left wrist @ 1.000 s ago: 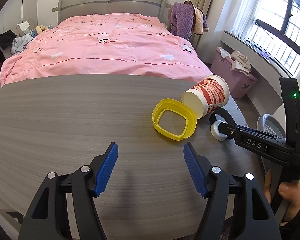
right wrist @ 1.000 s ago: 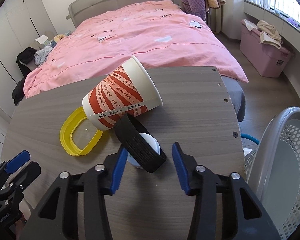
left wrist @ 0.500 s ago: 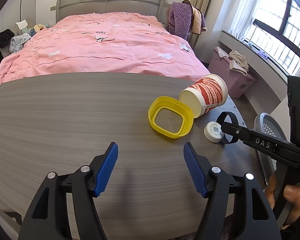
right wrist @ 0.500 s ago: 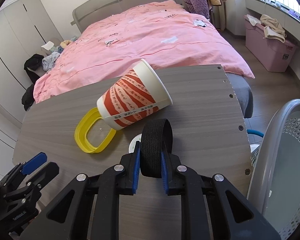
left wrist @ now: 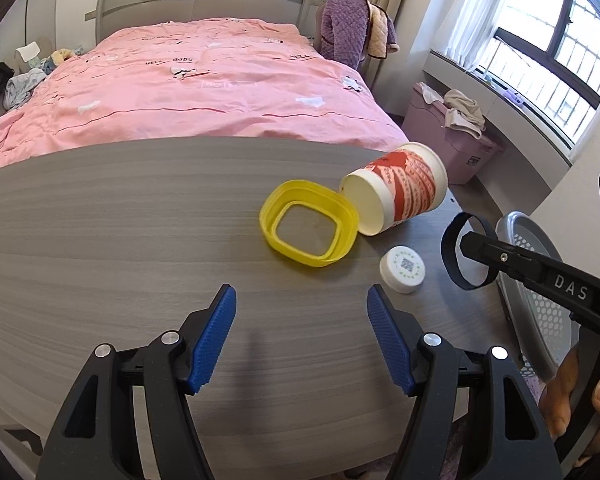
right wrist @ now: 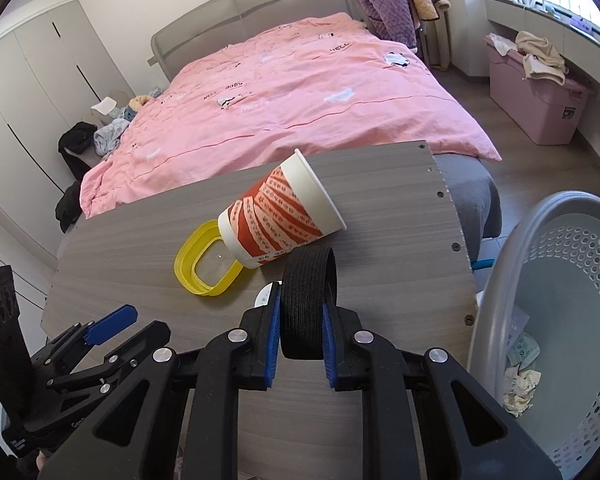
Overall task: Collect trash
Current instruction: 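Grasp the red-and-white paper cup with the left gripper while the right gripper holds the band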
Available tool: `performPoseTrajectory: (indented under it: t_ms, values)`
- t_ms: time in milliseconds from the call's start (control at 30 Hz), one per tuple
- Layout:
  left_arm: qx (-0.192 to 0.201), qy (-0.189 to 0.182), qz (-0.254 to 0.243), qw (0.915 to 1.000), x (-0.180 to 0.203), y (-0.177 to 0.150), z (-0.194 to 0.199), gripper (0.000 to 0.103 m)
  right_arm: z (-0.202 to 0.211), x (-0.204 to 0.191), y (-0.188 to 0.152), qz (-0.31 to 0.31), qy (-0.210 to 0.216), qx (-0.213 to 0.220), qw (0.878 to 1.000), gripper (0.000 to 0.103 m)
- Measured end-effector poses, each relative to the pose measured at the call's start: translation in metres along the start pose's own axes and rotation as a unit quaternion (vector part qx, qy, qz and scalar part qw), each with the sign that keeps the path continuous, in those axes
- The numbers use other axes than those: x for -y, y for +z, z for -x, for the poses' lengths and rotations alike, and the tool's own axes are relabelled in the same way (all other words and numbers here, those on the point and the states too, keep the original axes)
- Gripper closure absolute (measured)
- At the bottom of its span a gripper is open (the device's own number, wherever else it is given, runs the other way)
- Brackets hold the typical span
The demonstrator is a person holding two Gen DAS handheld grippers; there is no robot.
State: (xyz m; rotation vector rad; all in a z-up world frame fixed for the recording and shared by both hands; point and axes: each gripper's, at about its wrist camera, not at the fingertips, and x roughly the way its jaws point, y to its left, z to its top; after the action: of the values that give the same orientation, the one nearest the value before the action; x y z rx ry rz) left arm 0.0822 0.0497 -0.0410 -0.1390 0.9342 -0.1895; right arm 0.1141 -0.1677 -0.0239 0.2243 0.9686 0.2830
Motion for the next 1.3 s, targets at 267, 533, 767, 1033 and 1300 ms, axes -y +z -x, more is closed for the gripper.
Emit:
performPoseTrajectory:
  t_ms: [267,533,767,1033,1300]
  values:
    - [0.010,-0.021,-0.082,0.9964,0.031,0.032,-0.002,0.036,0.028,0.022,-0.007,-0.019,0.002,0.013,1.000,0.085]
    - [-0.035,-0.091,-0.193,0.9763,0.070,0.054,-0.025,0.031,0.054,0.050,-0.013,-0.047,-0.007,0.036,0.998,0.085]
    - [-0.061,-0.108,-0.251,0.9601,0.087,0.066,-0.049,0.030,0.067,0.067,-0.016,-0.063,-0.007,0.050,0.997,0.085]
    - [-0.074,-0.086,-0.285,0.9517,0.095,0.081,-0.071,0.030,0.073,0.076,-0.018,-0.072,-0.003,0.057,0.996,0.085]
    - [-0.095,-0.073,-0.288,0.9499,0.104,0.090,-0.098,0.031,0.079,0.080,-0.021,-0.075,-0.003,0.059,0.995,0.085]
